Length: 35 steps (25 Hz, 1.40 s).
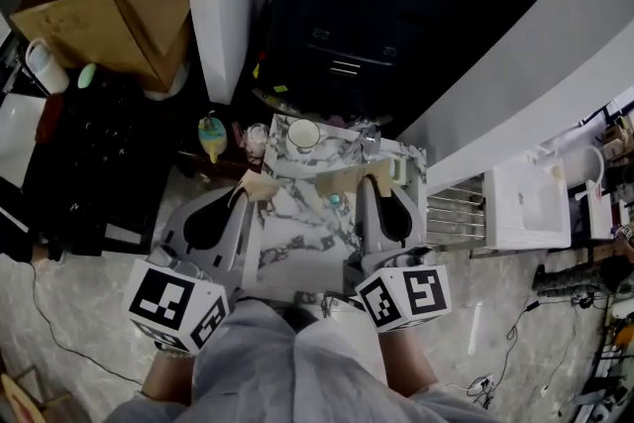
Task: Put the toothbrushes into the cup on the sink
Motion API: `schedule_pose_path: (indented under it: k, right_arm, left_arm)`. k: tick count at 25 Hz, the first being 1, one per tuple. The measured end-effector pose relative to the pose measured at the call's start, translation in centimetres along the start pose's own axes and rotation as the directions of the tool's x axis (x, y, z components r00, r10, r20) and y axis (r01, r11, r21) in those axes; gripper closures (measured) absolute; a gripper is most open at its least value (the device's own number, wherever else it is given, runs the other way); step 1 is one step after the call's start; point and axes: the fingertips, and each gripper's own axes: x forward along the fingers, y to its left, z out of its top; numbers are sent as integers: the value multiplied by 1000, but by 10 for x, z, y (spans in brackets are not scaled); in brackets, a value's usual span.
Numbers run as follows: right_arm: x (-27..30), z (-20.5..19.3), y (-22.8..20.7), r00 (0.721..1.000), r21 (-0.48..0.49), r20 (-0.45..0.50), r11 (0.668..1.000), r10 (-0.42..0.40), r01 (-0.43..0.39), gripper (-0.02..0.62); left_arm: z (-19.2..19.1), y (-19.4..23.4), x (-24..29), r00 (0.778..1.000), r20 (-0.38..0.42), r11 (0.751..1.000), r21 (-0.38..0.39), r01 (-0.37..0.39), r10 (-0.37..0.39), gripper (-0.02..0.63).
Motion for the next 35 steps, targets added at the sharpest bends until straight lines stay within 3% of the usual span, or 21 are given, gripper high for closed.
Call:
schedule_pose_path:
  k: [6,21,35]
  right_arm:
    - [26,4,-10,1000,-41,20,999,-10,11,558]
    - [100,-21,-31,1000,-28,27,1000,2,-1,558]
    - [146,-75,-47,998,-35,-57,999,-18,16,558]
  left_arm:
    - [0,11,-9,999,4,999,-9,-39,39,600]
    - [-1,31,-44,984,7,984,-18,-179,179,600]
    - [-6,39,-68,966,-3,966,-24,-258,258,600]
